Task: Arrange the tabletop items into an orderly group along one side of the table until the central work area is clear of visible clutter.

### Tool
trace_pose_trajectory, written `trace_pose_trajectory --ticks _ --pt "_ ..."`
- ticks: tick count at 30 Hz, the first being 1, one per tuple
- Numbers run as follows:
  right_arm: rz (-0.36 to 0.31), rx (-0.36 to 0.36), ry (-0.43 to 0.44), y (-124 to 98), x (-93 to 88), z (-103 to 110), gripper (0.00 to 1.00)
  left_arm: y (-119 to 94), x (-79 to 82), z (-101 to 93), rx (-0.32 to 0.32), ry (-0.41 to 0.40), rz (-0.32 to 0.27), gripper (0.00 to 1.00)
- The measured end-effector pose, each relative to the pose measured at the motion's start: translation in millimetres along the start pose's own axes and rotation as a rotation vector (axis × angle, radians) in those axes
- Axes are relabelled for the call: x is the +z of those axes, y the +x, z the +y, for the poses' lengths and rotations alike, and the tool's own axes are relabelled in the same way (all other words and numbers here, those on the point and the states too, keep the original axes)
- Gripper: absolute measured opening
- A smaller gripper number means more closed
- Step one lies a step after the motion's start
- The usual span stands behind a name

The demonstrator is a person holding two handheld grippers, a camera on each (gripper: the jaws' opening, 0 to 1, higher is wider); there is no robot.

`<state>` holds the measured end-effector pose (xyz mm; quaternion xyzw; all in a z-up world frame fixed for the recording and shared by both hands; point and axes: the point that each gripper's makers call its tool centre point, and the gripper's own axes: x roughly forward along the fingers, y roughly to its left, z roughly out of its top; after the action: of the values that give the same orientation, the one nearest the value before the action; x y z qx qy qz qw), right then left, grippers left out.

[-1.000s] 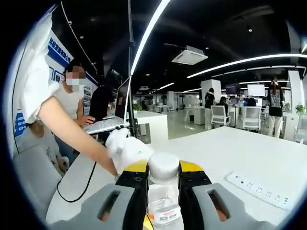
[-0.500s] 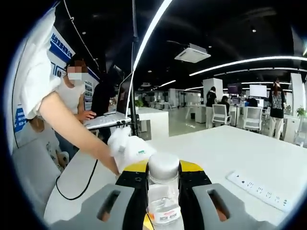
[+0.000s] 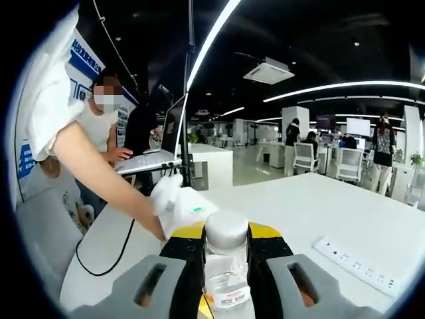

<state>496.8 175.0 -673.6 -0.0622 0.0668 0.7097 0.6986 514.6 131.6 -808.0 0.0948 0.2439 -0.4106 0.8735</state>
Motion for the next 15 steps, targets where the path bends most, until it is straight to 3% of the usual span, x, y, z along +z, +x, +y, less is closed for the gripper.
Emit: trace_pose_trajectory --ticks 2,7,9,12,13,15 --pt "0.001 0.001 0.019 0 -1.1 0 0.20 0 1.5 1.0 0.014 -0.039 -0.016 0.45" --pt "0.008 0.003 0.031 1 -3.5 1 0.21 -3 5.2 2.3 0.040 -0.045 -0.044 0.51" --pt "0.009 0.010 0.041 2 -4.3 2 0.22 -4 4.6 0.5 0.049 -0.042 -0.037 0.58" --pt "0.061 0.026 0.076 5 -13.9 5 0.39 -7 0.4 1.7 0.075 -0.047 -0.014 0.70" --pt "0.060 0.015 0.058 8 -15.4 3 0.47 -9 0.7 2.8 0.092 -0.058 -0.020 0.73" --pt "0.036 0.016 0.057 8 -10.7 3 0.52 -13 2.9 3.8 0.112 -0.077 -0.039 0.75"
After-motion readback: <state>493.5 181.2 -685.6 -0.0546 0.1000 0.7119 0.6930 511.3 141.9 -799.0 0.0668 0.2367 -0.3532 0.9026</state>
